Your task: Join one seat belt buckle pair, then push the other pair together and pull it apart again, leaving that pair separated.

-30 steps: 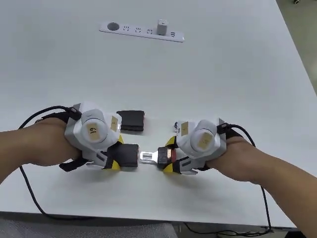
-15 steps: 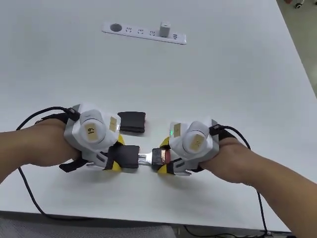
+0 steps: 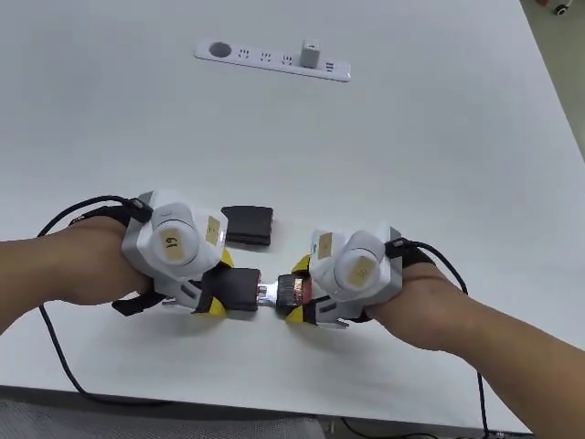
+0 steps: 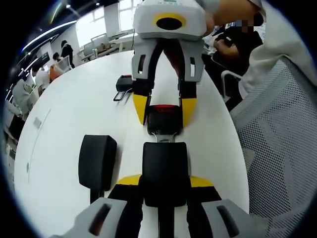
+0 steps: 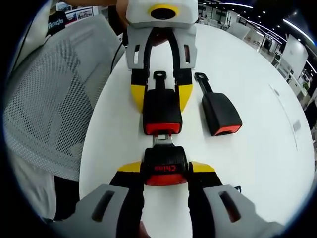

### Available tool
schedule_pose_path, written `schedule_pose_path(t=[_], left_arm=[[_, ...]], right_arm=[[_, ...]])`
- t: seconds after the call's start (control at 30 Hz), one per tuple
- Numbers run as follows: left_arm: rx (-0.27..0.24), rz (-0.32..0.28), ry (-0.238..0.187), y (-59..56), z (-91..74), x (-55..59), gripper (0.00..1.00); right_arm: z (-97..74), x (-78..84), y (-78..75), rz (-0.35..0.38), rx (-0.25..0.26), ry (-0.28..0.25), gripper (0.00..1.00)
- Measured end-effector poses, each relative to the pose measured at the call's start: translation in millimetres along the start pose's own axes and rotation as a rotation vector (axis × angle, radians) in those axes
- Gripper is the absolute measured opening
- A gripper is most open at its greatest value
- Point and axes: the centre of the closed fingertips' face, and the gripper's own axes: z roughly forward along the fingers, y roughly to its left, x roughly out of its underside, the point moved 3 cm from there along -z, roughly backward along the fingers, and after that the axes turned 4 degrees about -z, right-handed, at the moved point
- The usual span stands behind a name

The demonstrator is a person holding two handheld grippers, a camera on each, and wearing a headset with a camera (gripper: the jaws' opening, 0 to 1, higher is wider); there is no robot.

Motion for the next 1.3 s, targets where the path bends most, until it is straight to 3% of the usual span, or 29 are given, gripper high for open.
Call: schedule_pose_path(t=[0.3, 0.6, 0.87, 1.3], left_arm=[[0.002, 0.002, -0.025, 2.6, 1.5, 4.2, 0.34], [0.0, 0.006, -0.021, 1.4, 1.9, 2.3, 0.34], [0.001, 0.02, -0.043, 0.4, 0.6, 0.8, 0.34], [0.001, 0.022, -0.032, -0.3, 0.4, 1.4, 0.34]], right_arm=[[1.8, -3.6, 0.2, 0.01, 0.007, -0.006, 0.31], [6.4, -10.8, 0.8, 0.022, 0.013, -0.029, 0.31], [9.4, -13.8, 1.9, 0.007, 0.01, -0.029, 0.31], [11.6, -13.3, 1.2, 0.01, 0.008, -0.025, 0.31]])
